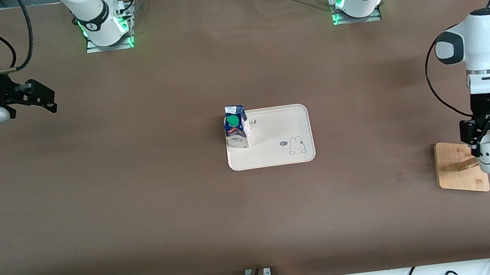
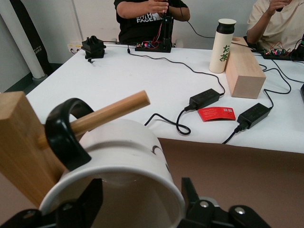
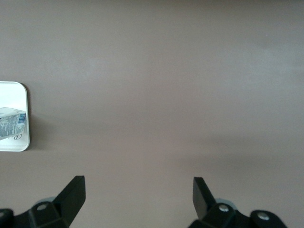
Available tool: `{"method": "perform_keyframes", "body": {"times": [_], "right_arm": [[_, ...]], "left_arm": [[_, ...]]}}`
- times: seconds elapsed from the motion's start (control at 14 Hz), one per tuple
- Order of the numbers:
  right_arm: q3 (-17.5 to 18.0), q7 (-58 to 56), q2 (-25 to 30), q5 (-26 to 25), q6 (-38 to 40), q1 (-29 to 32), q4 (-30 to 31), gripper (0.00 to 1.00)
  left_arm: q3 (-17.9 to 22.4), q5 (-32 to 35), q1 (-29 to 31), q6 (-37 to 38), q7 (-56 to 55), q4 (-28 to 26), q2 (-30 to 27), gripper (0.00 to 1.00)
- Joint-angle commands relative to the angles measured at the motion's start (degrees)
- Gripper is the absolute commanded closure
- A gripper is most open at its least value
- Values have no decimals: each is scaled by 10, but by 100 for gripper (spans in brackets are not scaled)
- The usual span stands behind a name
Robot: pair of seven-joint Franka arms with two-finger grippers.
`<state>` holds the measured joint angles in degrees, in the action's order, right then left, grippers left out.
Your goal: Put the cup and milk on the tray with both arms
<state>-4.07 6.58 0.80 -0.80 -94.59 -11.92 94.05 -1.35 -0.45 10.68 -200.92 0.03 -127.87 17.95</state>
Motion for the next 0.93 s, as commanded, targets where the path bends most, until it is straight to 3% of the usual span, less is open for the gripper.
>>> {"method": "perform_keyframes", "body": {"times": [0.0, 0.07, 0.86], "right_arm": [[5, 2, -5, -2, 7, 3, -14, 0], [5, 2, -5, -2, 7, 3, -13, 0], [5, 2, -5, -2, 7, 3, -14, 0]], "left_arm": [[-1, 3, 2, 3, -2, 3, -5, 89], [-1, 3, 2, 3, -3, 2, -5, 100], [-43, 2, -4, 4, -15, -3, -27, 100]]}}
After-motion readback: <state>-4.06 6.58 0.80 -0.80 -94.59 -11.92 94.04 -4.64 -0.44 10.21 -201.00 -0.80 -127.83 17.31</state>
